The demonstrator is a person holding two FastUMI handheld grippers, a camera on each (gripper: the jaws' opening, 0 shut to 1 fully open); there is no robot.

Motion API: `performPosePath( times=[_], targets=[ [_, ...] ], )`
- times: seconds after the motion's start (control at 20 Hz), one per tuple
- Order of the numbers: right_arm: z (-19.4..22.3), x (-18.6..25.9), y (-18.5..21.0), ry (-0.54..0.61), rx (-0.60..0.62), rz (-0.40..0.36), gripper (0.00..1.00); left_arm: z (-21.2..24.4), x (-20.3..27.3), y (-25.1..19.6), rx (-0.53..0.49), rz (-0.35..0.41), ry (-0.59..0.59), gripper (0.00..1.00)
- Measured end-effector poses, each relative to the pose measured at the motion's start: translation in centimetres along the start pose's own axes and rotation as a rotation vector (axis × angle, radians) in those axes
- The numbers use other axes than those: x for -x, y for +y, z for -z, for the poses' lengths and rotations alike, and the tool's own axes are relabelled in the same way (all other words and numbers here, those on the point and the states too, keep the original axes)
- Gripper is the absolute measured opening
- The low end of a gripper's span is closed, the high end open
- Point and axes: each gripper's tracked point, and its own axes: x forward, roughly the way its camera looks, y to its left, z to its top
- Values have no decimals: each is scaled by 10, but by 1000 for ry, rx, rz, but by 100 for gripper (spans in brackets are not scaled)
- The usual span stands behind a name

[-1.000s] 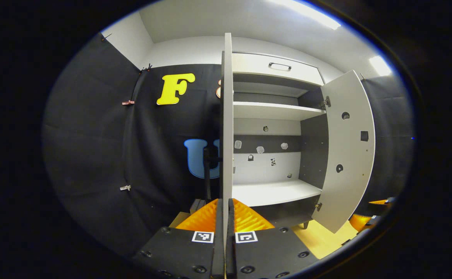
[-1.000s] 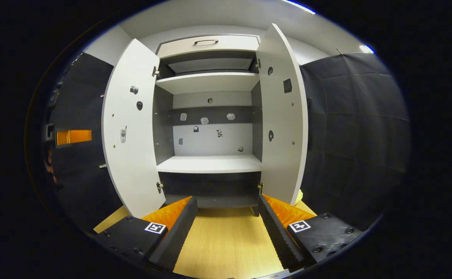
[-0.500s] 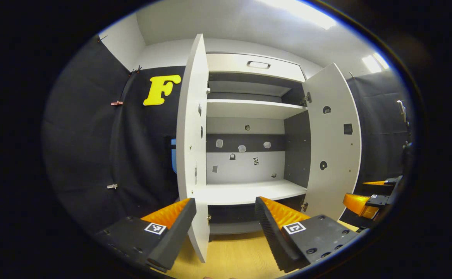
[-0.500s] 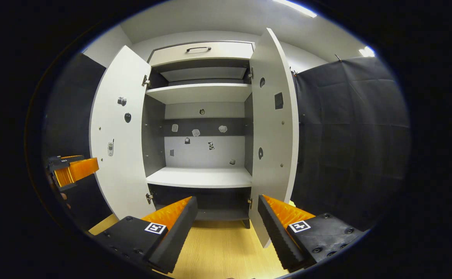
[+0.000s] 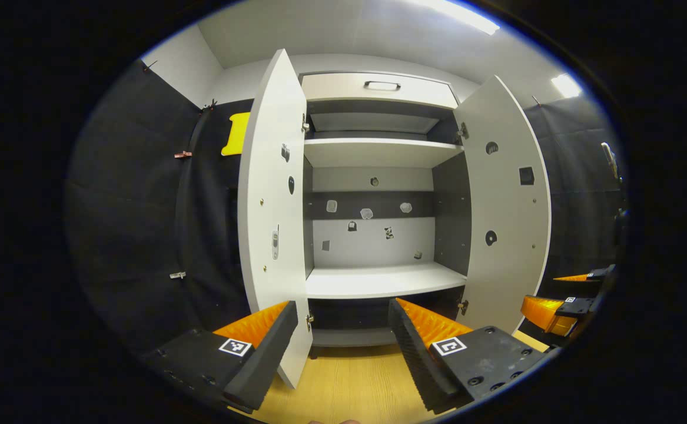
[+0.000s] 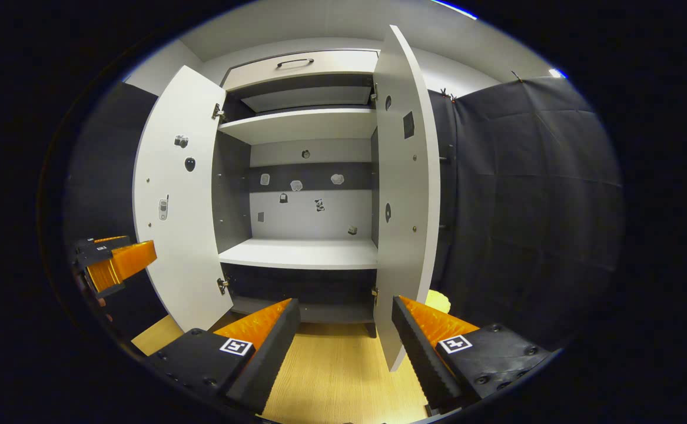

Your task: Open the right door of the double-door shoe cabinet with the right hand, and open the left door with the left hand.

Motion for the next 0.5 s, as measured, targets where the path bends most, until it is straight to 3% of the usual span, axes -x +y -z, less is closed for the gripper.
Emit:
performPosePath(
  times=[0.3,0.5],
  targets=[
    [8,-3,4,6,-54,-76,99,13,-1,-19,-7,-10,21,95],
    [11,-7,2,8,-29,-93,99,13,-3,-32,0,-4,17,95]
  ],
)
